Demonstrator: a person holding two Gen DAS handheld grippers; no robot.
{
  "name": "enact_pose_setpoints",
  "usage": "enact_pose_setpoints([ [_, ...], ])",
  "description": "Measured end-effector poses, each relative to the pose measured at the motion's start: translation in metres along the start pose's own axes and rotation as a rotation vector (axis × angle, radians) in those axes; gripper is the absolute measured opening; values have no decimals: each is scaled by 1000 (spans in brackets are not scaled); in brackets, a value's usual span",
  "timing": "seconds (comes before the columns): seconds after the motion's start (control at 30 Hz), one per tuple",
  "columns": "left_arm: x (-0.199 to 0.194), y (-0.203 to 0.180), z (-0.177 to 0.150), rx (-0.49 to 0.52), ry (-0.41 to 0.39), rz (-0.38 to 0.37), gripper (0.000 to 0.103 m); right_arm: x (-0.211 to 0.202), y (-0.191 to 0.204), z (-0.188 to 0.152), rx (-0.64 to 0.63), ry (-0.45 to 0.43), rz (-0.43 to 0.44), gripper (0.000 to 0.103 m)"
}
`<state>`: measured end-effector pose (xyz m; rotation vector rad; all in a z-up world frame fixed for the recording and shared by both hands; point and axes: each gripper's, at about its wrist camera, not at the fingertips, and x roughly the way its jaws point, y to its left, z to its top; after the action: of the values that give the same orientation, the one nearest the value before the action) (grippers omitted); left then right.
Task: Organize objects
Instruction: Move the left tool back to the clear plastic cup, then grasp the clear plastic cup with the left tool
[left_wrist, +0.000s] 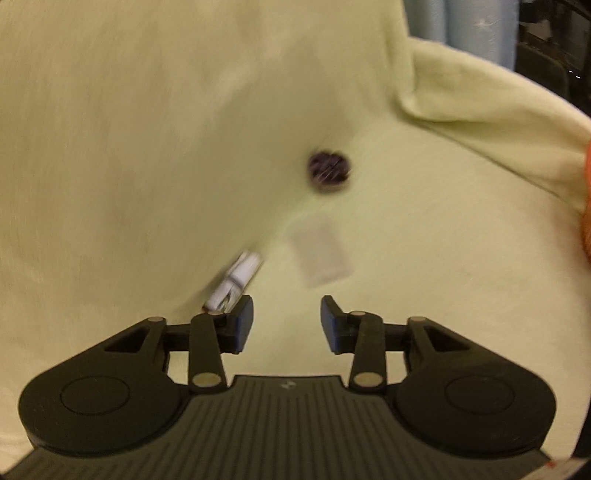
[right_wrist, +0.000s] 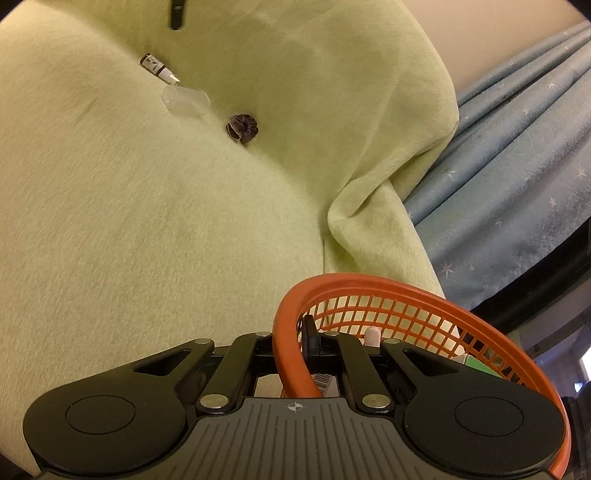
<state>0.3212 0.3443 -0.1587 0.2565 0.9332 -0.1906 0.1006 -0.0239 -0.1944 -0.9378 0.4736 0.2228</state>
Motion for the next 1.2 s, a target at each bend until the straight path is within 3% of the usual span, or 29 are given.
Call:
enact_pose_setpoints([
  [0.07,8,3,-8,-28,0,0,47,0,0,0,-3,-1,1,2],
  [0.23,33,-7,-8,-61,-1,-21,48,2,0,2,-13,3,4,2],
  [0.37,52,-18,-1,-92,-30,-14,65,2,2,0,-16,4,4,2],
  [0.4,57,-20,1,-103,-36,-14,66,2,2,0,-17,3,4,2],
  [0.83,116,-46,20,-141,-46,39,65,0,5,-1,-14,1,-4,2],
  [0.9,123,-47,20,-138,-33,52,62,0,4,-1,-13,1,-3,2],
  [1.0,127,-46,15,-131,-6,45,46,0,3,-1,-15,1,1,2],
  [1.2,112,-56,-5,-41,3,-2,46,0,3,0,-17,2,1,2],
])
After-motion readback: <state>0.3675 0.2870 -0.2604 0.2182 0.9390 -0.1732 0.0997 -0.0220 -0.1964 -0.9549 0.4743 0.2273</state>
